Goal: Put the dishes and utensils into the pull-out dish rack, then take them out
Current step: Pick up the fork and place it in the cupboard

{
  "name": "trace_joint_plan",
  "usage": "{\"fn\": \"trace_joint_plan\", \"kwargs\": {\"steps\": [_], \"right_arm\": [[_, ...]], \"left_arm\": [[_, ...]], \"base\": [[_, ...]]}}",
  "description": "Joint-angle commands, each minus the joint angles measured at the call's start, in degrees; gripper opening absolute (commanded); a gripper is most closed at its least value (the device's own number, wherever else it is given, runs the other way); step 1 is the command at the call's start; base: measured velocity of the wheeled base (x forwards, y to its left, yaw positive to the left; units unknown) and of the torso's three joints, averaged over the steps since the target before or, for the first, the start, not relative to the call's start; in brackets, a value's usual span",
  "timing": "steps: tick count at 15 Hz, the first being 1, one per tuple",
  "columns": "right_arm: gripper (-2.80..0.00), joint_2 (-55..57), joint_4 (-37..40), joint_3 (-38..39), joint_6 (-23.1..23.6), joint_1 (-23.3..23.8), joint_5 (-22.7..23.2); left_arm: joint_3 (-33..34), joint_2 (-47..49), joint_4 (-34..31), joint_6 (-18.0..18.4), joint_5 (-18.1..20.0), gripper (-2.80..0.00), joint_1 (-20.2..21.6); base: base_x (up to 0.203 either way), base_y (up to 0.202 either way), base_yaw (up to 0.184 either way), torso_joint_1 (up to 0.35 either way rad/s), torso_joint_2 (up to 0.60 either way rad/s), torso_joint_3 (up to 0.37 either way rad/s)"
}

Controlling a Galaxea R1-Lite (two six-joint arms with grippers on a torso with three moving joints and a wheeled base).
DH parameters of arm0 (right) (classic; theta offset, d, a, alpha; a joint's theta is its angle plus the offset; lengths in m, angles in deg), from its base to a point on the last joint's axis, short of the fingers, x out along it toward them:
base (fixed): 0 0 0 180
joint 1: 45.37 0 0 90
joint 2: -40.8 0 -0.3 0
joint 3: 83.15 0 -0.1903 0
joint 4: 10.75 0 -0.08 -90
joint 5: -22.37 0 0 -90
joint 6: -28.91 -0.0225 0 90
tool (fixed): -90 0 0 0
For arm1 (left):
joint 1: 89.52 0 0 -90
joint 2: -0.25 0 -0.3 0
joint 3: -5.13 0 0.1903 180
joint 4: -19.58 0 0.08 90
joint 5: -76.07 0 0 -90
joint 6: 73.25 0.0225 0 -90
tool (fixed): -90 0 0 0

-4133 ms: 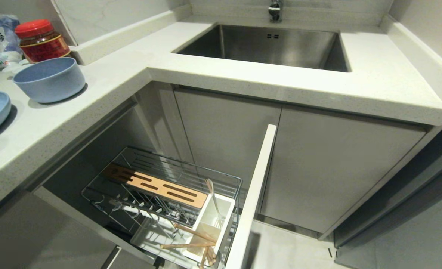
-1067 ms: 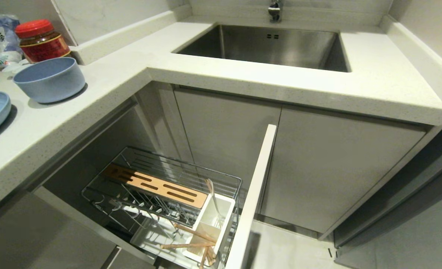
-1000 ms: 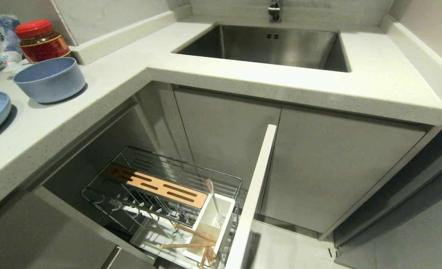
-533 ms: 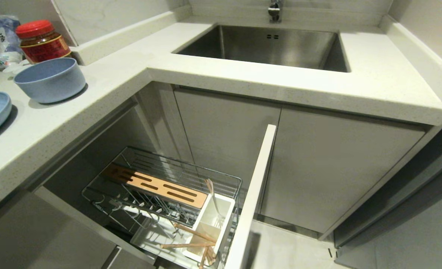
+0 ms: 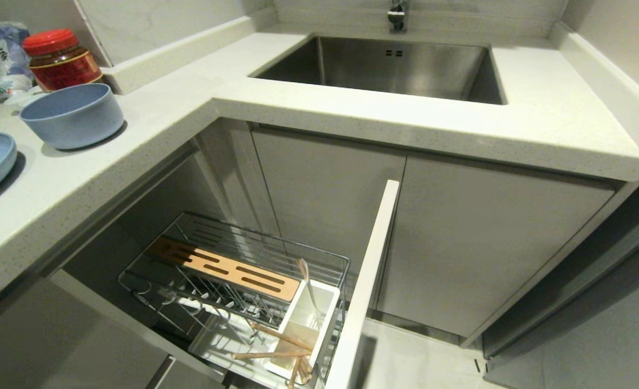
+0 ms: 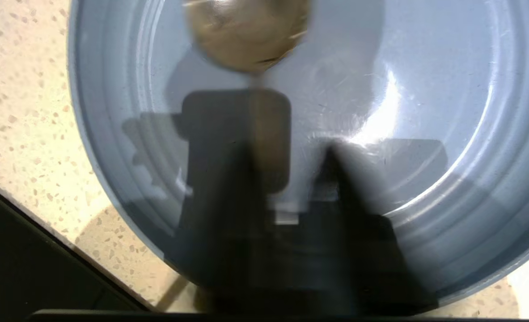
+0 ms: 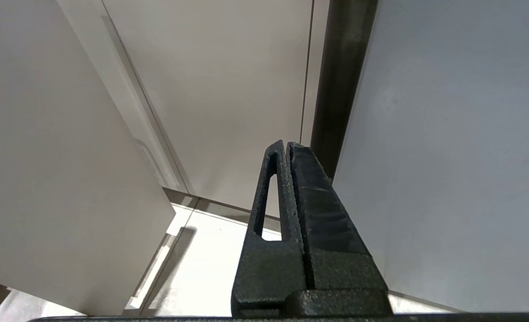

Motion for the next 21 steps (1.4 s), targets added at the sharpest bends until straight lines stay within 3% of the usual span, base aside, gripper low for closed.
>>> {"fn": "trace_joint_plan", "kwargs": {"steps": [1,8,10,12,14,17,21], "right_arm": [[-2.80,-0.04,-0.06,1.49,-0.02,-0.01,0.01],[-2.80,-0.04,-0.06,1.49,-0.02,-0.01,0.01],[-2.80,-0.04,0.02,1.49,-0.02,-0.01,0.01],[-2.80,-0.04,-0.06,1.49,-0.02,-0.01,0.01],[-2.80,-0.04,-0.02,1.49,-0.02,-0.01,0.01],[-2.80,-0.04,-0.06,1.49,-0.02,-0.01,0.01],[-2.80,-0.04,-0.04,1.49,-0.02,-0.01,0.01]], "left_arm": [[0.04,-0.05,-0.34,0.11,0.08,-2.80,0.01],[-0.61,-3.60,-0.34,-1.15,0.28,-2.80,-0.31],[-2.28,-6.03,-0.26,-6.55,0.26,-2.80,-0.85],[-4.63,-8.32,-0.08,-14.47,0.25,-2.80,-3.76],[-6.70,-10.16,0.00,-21.43,0.23,-2.80,-9.16],[-8.91,-12.58,-0.19,-31.44,-0.08,-2.80,-26.34],[-8.47,-15.18,-1.76,-35.98,-0.33,-2.80,-50.20]], "base": [[0.000,0.000,0.000,0.000,0.00,0.000],[0.000,0.000,0.000,0.000,0.00,0.000],[0.000,0.000,0.000,0.000,0.00,0.000],[0.000,0.000,0.000,0.000,0.00,0.000],[0.000,0.000,0.000,0.000,0.00,0.000],[0.000,0.000,0.000,0.000,0.00,0.000],[0.000,0.000,0.000,0.000,0.00,0.000]]}}
